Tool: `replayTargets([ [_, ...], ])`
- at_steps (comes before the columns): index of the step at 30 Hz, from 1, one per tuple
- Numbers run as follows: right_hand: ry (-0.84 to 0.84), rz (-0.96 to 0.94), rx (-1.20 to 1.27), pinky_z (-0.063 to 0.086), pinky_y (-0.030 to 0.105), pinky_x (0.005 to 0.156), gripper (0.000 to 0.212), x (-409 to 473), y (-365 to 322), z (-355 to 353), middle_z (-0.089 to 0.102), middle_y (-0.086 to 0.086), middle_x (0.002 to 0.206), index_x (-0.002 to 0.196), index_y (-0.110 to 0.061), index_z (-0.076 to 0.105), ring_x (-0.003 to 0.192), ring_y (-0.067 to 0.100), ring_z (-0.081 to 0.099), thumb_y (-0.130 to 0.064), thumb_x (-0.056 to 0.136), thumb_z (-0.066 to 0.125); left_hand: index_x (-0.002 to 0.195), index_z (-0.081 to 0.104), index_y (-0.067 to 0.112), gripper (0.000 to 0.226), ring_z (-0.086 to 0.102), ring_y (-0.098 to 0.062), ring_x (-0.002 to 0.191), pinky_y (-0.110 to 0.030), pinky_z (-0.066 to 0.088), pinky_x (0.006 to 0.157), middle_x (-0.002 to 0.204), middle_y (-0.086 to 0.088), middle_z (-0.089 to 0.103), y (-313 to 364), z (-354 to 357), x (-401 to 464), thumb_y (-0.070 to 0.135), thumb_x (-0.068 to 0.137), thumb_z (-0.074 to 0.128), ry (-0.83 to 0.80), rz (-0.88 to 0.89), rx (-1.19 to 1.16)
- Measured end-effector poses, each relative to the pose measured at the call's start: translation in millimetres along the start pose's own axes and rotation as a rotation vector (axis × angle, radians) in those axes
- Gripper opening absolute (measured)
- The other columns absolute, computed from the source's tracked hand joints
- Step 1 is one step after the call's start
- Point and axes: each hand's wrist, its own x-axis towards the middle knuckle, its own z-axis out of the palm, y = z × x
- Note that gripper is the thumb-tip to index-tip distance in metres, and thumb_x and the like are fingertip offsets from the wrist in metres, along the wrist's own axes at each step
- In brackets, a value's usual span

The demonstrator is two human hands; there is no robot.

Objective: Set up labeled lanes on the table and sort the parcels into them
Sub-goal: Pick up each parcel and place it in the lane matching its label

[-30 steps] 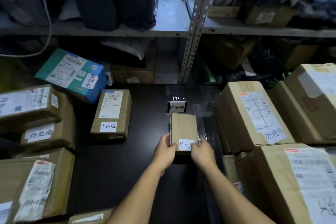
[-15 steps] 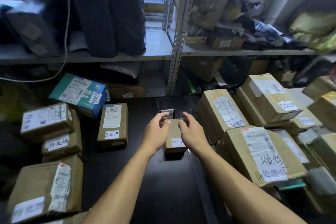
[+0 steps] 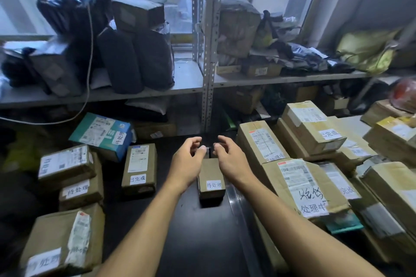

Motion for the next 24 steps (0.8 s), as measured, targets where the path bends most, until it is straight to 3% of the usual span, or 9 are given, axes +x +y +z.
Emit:
replayTargets([
  [3,-0.032,-0.018,0.014,0.045,0.032,0.103,0.045,-0.4,-2.4,-6.3,0.062,-0.003,0.129,0.142,-0.022,0.047,0.115,0.01,0.058,-0.033,0.098,0.049,0.125,0.061,0.024,0.029,0.054,0.011,0.097,-0.003,0.038,0.074,0.106,0.017,0.061,10.8,3.1,-7.3,0.023,0.096,0.059,0.047,0.005,0.003],
  [7,-0.078,-0.07,0.037,0.037,0.016,0.087,0.045,-4.4,-9.8,-6.6,0.057,-0.015,0.115,0.142,-0.023,0.048,0.105,0.001,0.053,-0.033,0.099,0.05,0.128,0.058,0.026,0.03,0.054,0.002,0.101,-0.013,0.039,0.081,0.111,0.013,0.059,18.5,-5.2,-19.5,0.025,0.098,0.057,0.083,-0.015,0.021],
  [13,-0.178,-0.119,0.04,0.047,0.033,0.101,0.044,-7.2,-17.8,15.0,0.062,-0.009,0.124,0.142,-0.025,0.047,0.114,0.009,0.059,-0.035,0.099,0.049,0.127,0.058,0.028,0.029,0.053,-0.001,0.104,-0.009,0.037,0.075,0.109,0.015,0.058,8.0,-36.9,-38.2,0.028,0.098,0.057,0.192,-0.063,0.064],
  [16,-0.243,-0.119,0.046,0.048,0.037,0.102,0.044,-8.6,-17.9,40.8,0.062,-0.007,0.126,0.141,-0.028,0.047,0.113,0.009,0.061,-0.038,0.098,0.051,0.125,0.061,0.026,0.027,0.055,0.0,0.103,-0.004,0.037,0.073,0.113,0.012,0.061,-11.7,-64.6,-43.5,0.024,0.098,0.057,0.256,-0.114,0.071],
  [20,-0.329,-0.107,0.031,0.051,0.036,0.097,0.045,-1.3,-17.7,83.6,0.063,-0.008,0.126,0.141,-0.031,0.046,0.111,0.007,0.062,-0.04,0.097,0.053,0.122,0.061,0.027,0.025,0.058,-0.004,0.106,-0.023,0.047,0.091,0.116,0.008,0.064,-47.3,-109.4,-37.4,0.021,0.098,0.057,0.319,-0.192,0.02],
  [22,-0.363,-0.082,0.018,0.052,0.029,0.089,0.045,6.9,-18.8,107.6,0.064,-0.008,0.125,0.141,-0.031,0.046,0.107,0.007,0.064,-0.04,0.097,0.053,0.119,0.061,0.026,0.023,0.059,-0.005,0.106,-0.021,0.047,0.089,0.115,0.006,0.064,-67.7,-127.8,-28.9,0.018,0.098,0.057,0.351,-0.22,-0.038],
  [24,-0.384,-0.054,0.008,0.048,0.015,0.076,0.043,15.5,-19.6,131.7,0.066,-0.011,0.12,0.14,-0.031,0.047,0.1,0.001,0.066,-0.038,0.098,0.053,0.117,0.06,0.026,0.021,0.058,-0.001,0.104,-0.011,0.043,0.081,0.114,0.007,0.063,-87.6,-141.4,-19.9,0.017,0.099,0.056,0.362,-0.24,-0.076],
])
